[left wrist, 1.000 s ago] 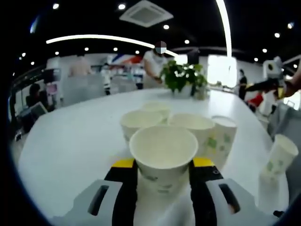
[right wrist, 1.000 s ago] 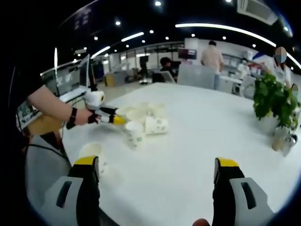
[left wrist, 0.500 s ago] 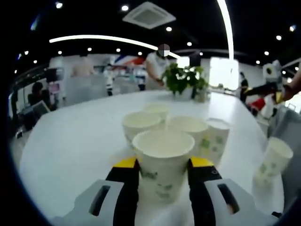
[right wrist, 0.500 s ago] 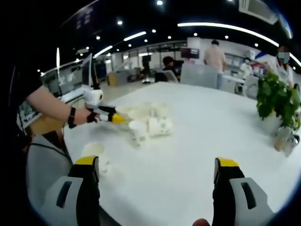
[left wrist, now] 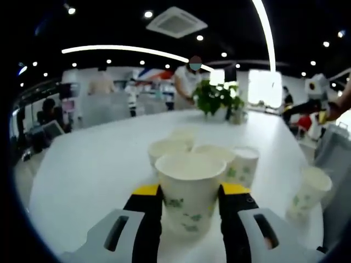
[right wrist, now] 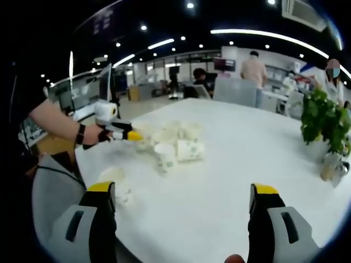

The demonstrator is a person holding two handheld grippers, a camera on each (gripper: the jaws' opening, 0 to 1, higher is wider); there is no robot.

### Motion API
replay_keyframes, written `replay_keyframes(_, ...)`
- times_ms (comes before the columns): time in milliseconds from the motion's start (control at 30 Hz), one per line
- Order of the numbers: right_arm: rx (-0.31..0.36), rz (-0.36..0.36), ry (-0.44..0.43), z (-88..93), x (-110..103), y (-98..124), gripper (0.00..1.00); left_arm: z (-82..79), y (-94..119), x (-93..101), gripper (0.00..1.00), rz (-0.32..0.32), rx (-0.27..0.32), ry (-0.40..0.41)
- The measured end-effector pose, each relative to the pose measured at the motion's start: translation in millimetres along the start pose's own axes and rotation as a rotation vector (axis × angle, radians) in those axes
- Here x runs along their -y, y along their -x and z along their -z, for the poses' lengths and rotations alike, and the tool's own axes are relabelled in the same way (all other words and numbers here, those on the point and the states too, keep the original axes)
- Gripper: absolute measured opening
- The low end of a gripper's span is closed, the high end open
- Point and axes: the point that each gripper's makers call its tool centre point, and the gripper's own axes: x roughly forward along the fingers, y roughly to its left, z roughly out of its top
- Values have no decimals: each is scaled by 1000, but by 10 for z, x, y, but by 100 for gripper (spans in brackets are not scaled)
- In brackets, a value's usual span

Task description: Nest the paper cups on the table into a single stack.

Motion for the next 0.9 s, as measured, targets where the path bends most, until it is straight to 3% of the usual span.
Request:
replay_keyframes(133,1,-12,7,-8,-45,5,100,-137,79,41,38,-4,21,-4)
replay_keyframes(400,8,-40,24,-26,-108,19,100,-577,221,224,38,7,99,-36)
replay_keyframes(700,33,-60,54,-119,-130,85,100,-1008,292,661,39,94,185,-50)
replay_keyframes(900,49,-67,65,-165,-127,110,100,-1171,326,893,38,133,208,-51)
